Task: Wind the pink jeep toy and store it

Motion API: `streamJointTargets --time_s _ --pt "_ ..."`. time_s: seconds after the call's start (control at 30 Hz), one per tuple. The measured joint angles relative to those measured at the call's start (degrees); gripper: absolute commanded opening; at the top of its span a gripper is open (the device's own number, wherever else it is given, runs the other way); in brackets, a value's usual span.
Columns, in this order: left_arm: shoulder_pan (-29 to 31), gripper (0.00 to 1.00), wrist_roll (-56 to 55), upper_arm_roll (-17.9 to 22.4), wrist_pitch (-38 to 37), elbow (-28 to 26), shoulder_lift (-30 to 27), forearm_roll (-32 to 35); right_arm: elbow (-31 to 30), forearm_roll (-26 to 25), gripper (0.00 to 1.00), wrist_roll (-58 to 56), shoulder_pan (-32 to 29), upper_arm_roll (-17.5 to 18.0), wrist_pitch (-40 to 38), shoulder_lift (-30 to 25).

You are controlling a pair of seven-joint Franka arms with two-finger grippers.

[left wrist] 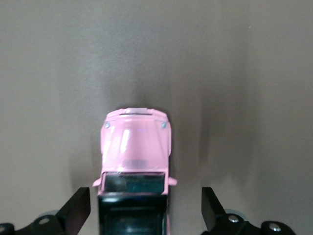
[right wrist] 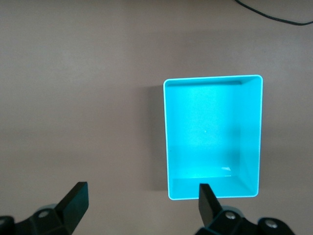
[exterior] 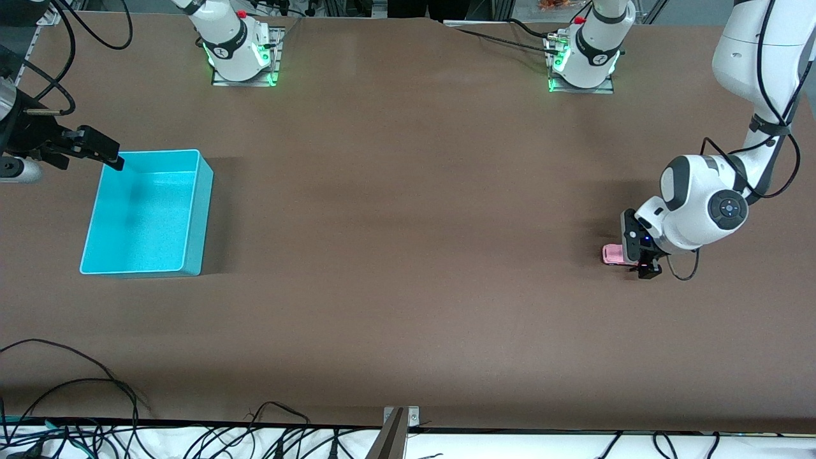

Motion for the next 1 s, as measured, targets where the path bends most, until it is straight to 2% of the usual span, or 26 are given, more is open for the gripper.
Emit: streamJointTargets --time_s 0.03,0.1,0.23,0.3,0.4,0.53,1.0 --pt "0.0 0.70 0.0 0.0 0.4 -0.3 0.0 0.0 0.0 0.0 1.00 0.0 0.0 0.0 0.0 0.0" --pt "0.0 0.54 0.0 0.0 0.7 -0.5 0.0 0.0 0.0 0.0 1.00 0.0 0.0 0.0 0.0 0.0" --pt "0.0 0.41 0.1 0.0 1.1 -0.5 0.0 0.0 0.0 0.0 1.00 0.0 0.0 0.0 0.0 0.0" --pt "0.0 0.27 0.2 0.0 1.3 -0.5 -0.1 0.1 0.0 0.0 1.00 0.0 0.0 0.0 0.0 0.0" --pt "0.0 0.12 0.2 -0.1 1.6 -0.5 -0.2 0.1 0.0 0.0 1.00 0.0 0.0 -0.1 0.0 0.0" --pt "0.0 0.06 0.3 -0.1 1.6 -0.5 -0.3 0.1 0.0 0.0 1.00 0.0 0.0 -0.3 0.0 0.0" --pt "0.2 0.03 0.3 0.0 1.5 -0.6 -0.3 0.1 0.0 0.0 1.00 0.0 0.0 -0.3 0.0 0.0"
